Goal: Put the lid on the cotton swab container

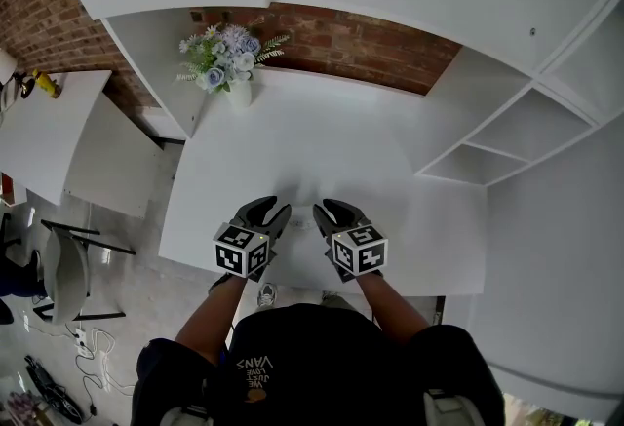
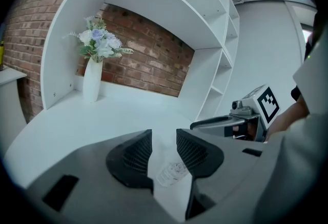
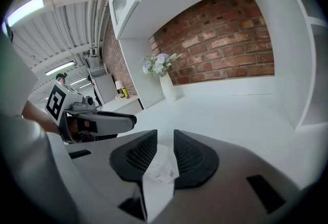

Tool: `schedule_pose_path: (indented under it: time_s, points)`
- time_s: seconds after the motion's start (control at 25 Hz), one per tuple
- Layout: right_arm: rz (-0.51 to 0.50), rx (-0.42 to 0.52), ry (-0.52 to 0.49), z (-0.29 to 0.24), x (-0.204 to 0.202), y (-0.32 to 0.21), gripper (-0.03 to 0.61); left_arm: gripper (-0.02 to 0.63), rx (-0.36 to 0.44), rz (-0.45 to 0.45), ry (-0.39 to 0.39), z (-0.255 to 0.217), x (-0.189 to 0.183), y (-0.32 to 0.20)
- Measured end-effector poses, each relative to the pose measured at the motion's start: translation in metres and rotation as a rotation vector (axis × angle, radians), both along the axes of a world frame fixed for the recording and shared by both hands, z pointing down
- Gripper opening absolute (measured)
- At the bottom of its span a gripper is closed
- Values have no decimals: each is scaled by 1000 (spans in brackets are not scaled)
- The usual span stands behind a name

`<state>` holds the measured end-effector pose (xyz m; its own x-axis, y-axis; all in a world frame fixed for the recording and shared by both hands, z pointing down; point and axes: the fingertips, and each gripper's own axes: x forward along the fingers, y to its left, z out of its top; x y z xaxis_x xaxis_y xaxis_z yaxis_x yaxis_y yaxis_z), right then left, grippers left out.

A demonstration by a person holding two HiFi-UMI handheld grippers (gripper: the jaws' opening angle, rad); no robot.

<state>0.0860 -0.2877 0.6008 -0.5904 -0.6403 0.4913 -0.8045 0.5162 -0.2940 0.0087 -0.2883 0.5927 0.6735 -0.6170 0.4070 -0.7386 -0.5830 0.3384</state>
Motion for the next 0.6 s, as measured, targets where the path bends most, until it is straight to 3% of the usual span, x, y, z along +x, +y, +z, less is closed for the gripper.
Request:
schedule_pose_path:
  time_s: [0.6]
  points:
    - [-19, -47, 24, 19, 1, 23, 91, 130, -66, 45, -67, 29, 5, 23]
